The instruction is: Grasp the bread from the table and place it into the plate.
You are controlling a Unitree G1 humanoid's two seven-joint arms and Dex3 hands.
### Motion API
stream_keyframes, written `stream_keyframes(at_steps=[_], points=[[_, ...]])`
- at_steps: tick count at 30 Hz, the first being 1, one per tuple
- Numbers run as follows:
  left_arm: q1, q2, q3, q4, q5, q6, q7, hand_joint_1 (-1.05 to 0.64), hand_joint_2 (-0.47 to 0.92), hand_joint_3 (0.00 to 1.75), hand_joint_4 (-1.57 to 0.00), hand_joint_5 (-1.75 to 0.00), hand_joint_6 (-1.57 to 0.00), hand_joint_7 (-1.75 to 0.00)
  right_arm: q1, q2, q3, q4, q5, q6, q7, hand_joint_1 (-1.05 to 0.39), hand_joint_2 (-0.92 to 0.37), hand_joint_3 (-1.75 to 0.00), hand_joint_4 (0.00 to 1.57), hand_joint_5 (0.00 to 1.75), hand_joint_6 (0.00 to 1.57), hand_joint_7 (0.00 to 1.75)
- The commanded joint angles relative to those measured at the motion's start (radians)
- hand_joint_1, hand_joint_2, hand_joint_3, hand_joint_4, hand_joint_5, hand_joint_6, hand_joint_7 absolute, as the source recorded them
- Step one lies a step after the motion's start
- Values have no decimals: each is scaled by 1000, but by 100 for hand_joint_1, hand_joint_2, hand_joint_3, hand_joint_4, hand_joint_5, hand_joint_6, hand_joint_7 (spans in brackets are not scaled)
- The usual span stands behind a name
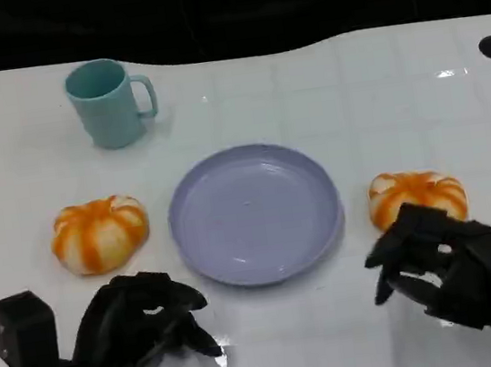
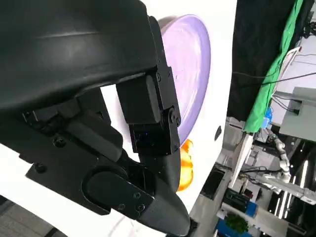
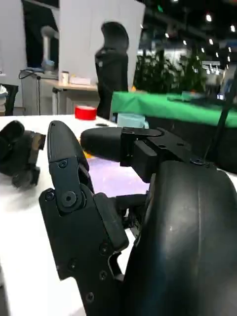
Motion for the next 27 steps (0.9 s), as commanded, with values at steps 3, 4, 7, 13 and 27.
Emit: stream_keyframes(at_steps=[3, 4, 7, 13, 27], points=[[14, 9, 2, 15, 12, 15, 14, -105, 78, 0, -150, -59, -157, -21, -34, -78, -21, -3, -88, -118, -52, -54, -92, -16, 48, 96, 47, 43], [14, 8, 1, 14, 12, 17, 16, -105, 78, 0, -150, -59, -157, -22, -40, -88, -23, -4, -104, -133, -63, -53, -92, -15, 47, 90, 47, 37], [16, 4, 0, 6, 11, 25, 21, -105, 77, 0, -151, -59, -157, -22, -58, -125, -28, -15, -183, -171, -111, -55, -92, -12, 42, 80, 45, 25], [19, 4, -7, 1, 15, 16, 22, -105, 78, 1, -150, -59, -157, -22, -67, -213, -43, -88, -393, -156, -238, -65, -92, -10, 23, 62, 37, 10], [14, 10, 3, 13, 2, 20, 5, -105, 78, 0, -151, -59, -157, -21, -98, -342, 28, -214, -879, 28, -476, -82, -92, -6, 17, 36, 23, 0]])
